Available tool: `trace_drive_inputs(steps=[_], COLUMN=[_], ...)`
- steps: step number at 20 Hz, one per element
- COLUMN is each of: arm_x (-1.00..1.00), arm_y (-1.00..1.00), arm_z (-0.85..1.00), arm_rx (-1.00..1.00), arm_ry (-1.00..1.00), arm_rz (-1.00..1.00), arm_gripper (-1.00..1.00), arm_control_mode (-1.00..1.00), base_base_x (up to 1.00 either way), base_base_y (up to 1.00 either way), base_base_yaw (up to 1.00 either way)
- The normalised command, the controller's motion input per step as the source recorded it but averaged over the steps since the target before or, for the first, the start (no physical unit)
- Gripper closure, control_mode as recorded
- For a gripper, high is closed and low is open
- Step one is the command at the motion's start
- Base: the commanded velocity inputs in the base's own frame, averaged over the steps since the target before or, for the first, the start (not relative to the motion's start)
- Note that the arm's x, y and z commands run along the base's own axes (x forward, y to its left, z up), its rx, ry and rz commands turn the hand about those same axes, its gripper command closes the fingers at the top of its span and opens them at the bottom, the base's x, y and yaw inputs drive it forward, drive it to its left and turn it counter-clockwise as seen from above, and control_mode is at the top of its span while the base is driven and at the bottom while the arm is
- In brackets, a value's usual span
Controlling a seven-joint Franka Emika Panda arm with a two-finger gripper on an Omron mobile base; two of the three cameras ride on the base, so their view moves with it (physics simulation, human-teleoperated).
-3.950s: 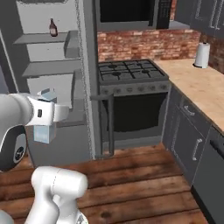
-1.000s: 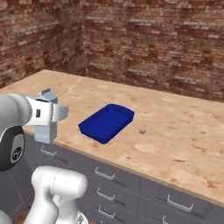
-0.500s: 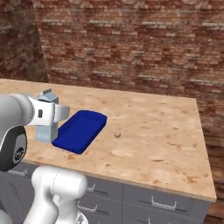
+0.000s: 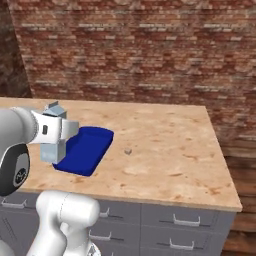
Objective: Take out the milk from the fridge and place it on the tray on the counter. Then take the sugar cube near the tray and place it in the tray.
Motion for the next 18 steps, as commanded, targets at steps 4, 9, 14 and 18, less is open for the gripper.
trace_drive_inputs(steps=[4,9,14,18], arm_x=[0.00,0.00,0.00,0.00], arm_y=[0.00,0.00,0.00,0.00], arm_z=[0.00,0.00,0.00,0.00], arm_rx=[0.00,0.00,0.00,0.00], arm_ry=[0.00,0.00,0.00,0.00], arm_rz=[0.00,0.00,0.00,0.00], arm_gripper=[1.00,1.00,1.00,1.00], arm_control_mode=[1.00,1.00,1.00,1.00], base_base_x=[0.11,0.00,0.01,0.33], base_base_y=[0.61,0.82,0.27,-0.83], base_base_yaw=[-0.19,-0.03,0.04,0.10])
